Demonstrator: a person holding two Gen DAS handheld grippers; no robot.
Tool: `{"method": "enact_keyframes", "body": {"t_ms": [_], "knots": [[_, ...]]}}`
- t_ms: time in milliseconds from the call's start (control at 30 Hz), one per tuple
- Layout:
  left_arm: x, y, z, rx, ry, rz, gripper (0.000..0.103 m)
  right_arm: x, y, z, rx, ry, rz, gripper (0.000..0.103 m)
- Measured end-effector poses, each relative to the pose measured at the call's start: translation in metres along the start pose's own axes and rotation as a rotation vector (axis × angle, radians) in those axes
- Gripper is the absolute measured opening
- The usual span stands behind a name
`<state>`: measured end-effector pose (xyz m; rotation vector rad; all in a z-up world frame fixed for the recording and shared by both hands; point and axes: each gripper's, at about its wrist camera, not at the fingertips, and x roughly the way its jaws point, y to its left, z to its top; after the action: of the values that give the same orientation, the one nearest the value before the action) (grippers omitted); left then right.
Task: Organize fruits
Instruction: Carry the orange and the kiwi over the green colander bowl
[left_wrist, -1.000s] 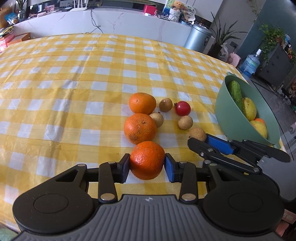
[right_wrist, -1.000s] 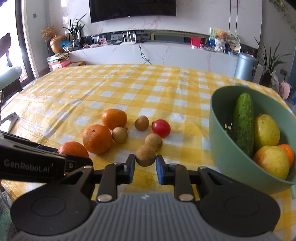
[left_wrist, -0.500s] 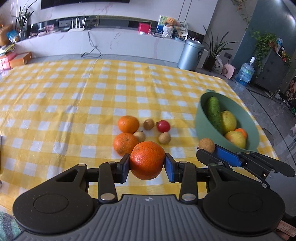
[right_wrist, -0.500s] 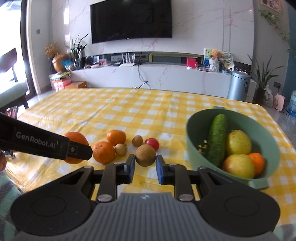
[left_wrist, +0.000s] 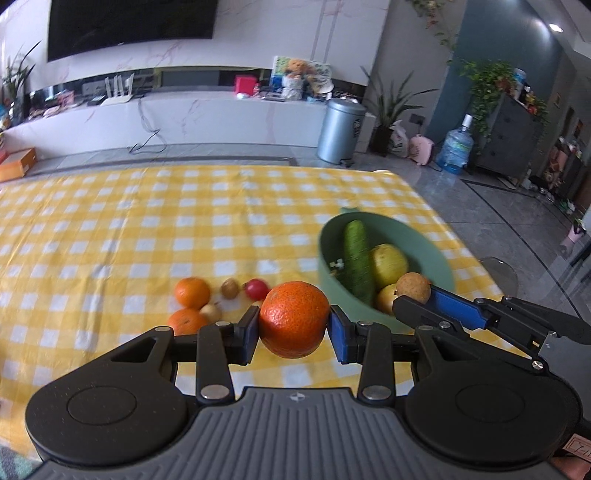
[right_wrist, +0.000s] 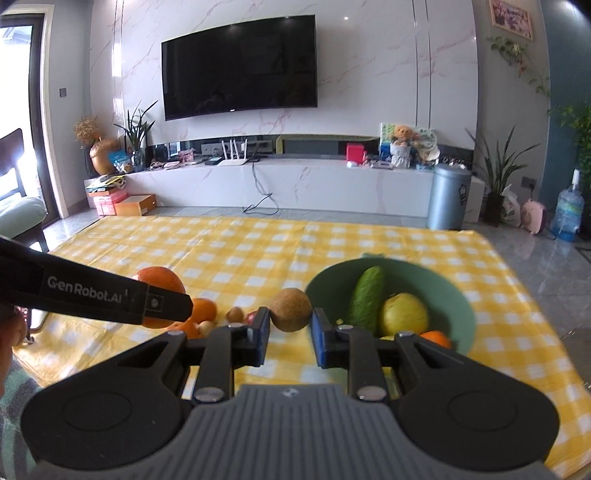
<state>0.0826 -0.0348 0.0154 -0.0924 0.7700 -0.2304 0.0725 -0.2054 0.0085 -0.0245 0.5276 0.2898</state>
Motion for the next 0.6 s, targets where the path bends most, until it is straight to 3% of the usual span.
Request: {"method": "enact_keyframes", "body": {"t_ms": [300,600], "knots": [[0.019,-0.046,0.024,0.063,-0.003,-0.092,0.044,-0.008,-0.037,0.010,-0.050,0.017,-0.069,0.020],[0.062,-0.071,0.034,0.084,0.056,-0.136,0.044,0.005,-0.074,0.010,-0.073,0.098,-0.131,0.020]]}}
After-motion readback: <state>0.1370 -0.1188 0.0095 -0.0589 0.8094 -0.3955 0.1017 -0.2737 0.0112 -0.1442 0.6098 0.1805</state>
